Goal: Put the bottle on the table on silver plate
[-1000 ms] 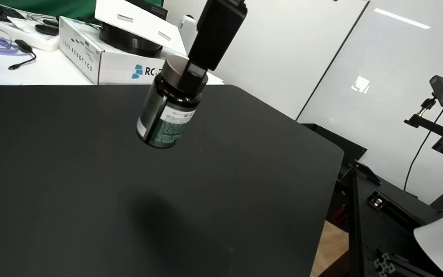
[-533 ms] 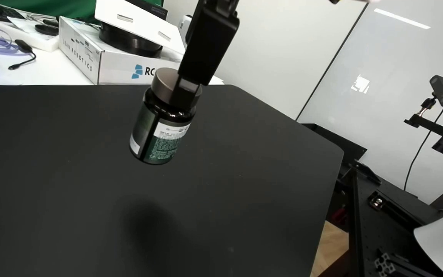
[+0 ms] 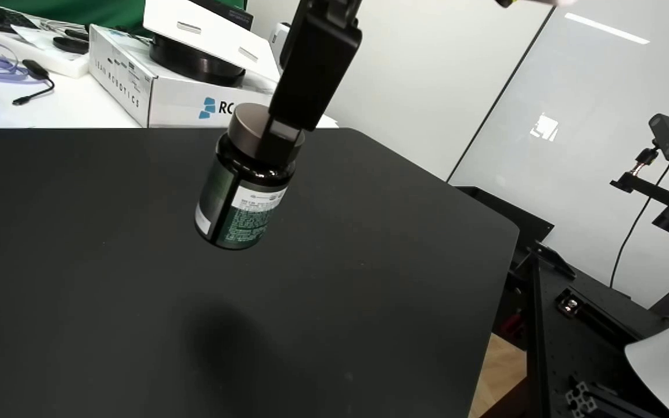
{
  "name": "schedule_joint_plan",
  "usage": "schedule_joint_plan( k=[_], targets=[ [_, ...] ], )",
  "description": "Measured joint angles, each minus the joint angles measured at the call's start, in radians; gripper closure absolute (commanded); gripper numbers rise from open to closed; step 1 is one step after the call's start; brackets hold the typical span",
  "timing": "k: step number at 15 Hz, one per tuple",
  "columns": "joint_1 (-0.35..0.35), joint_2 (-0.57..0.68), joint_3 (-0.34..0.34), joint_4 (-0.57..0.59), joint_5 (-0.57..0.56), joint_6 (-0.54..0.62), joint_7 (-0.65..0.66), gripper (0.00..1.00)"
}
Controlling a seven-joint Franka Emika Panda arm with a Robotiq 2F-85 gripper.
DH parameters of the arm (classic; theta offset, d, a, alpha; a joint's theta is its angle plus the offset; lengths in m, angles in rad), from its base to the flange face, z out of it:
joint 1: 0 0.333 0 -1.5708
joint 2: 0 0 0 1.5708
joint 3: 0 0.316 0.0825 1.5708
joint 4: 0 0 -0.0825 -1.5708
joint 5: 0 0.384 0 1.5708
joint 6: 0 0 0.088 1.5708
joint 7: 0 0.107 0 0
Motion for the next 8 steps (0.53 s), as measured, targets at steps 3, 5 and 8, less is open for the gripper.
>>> schedule_joint_plan(
  k=[3,5,8],
  targets=[
    [0.019,0.010,0.000,0.014,-0.052,0.033,0.005,0.64],
    [0.038,0.029,0.000,0.043,-0.090,0.043,0.011,0.64],
    [0.071,0.082,0.000,0.098,-0.117,0.044,0.009,0.64]
  ],
)
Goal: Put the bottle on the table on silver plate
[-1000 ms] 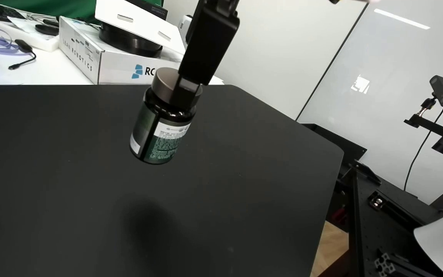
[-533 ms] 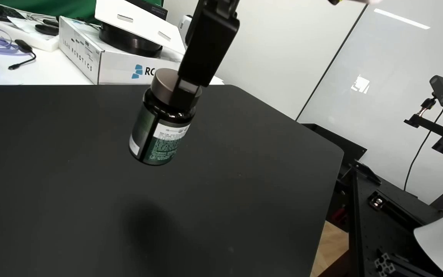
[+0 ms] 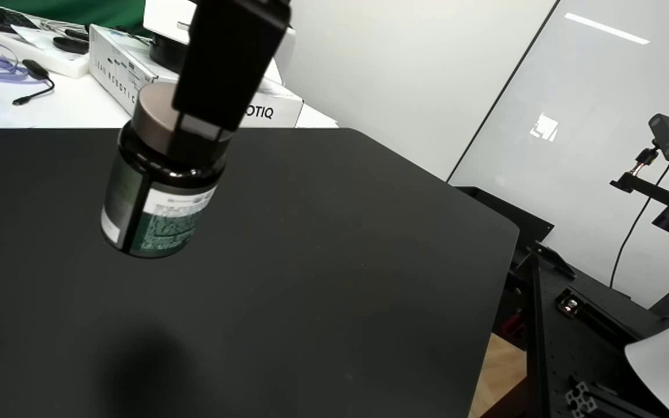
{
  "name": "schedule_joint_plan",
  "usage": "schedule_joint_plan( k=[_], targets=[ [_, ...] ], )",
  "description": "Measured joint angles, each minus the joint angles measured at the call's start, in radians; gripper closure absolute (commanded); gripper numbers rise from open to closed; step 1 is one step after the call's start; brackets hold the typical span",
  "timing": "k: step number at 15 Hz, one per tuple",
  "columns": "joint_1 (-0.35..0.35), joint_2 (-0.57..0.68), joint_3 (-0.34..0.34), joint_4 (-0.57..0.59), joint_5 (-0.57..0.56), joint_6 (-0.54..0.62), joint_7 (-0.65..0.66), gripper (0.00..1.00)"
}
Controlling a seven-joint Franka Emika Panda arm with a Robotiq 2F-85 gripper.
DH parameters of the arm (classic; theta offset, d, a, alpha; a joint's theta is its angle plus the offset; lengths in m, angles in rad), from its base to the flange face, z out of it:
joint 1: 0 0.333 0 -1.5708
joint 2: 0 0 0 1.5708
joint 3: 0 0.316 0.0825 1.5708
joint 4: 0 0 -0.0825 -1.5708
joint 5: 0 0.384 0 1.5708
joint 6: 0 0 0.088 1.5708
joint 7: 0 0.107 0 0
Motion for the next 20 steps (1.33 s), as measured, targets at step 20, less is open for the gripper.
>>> schedule_joint_plan(
  k=[20],
  targets=[
    [0.231,0.424,-0.080,0.500,-0.085,-0.029,-0.116,0.64]
  ],
)
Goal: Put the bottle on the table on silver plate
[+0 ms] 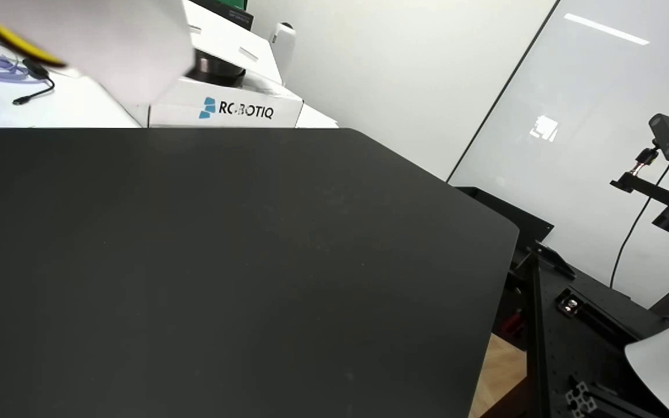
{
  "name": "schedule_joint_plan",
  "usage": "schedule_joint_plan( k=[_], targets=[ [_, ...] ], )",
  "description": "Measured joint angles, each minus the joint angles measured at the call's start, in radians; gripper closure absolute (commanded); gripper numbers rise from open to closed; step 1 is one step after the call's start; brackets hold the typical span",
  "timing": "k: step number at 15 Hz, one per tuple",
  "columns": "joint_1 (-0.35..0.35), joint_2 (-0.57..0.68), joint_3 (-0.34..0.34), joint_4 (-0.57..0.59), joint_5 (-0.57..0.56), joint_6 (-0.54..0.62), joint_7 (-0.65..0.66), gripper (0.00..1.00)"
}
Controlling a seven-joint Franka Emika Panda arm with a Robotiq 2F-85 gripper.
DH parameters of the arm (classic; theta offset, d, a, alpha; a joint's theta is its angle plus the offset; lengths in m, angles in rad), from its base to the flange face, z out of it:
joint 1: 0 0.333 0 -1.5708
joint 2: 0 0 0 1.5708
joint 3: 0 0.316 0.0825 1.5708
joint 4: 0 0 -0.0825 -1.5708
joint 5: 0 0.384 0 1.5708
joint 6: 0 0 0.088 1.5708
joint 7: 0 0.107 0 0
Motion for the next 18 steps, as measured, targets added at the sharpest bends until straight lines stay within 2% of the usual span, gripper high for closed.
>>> schedule_joint_plan(
  k=[6,18],
  targets=[
    [-0.004,0.070,0.005,0.132,0.117,-0.115,-0.056,0.64],
    [-0.003,0.180,0.006,0.347,0.193,-0.310,-0.087,0.64]
  ],
)
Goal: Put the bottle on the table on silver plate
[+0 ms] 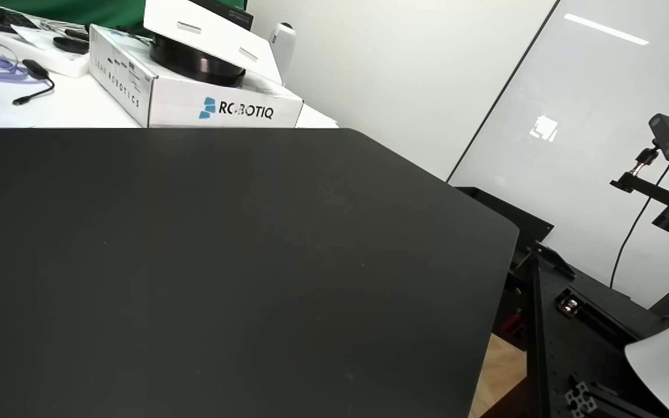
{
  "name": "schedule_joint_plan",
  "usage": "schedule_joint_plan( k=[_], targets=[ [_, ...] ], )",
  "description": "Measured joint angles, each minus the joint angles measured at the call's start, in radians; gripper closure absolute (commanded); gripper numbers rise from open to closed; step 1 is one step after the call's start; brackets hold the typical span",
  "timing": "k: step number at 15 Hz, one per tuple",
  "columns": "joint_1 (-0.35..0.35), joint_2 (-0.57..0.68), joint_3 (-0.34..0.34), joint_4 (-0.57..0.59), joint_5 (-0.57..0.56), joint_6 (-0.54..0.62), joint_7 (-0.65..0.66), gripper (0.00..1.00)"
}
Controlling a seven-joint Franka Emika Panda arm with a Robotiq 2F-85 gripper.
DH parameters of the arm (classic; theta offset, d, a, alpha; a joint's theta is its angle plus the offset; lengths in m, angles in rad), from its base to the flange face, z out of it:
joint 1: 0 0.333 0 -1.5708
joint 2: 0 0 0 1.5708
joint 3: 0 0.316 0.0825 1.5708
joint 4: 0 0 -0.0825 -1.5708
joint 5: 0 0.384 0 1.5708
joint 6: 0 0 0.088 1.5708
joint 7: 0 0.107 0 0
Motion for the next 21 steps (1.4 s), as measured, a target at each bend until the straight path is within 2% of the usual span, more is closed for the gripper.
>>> schedule_joint_plan(
  k=[14,21],
  targets=[
    [0.000,0.075,0.009,0.145,0.029,-0.104,-0.033,0.64],
    [-0.024,0.111,0.015,0.212,0.097,-0.152,-0.079,0.64]
  ],
)
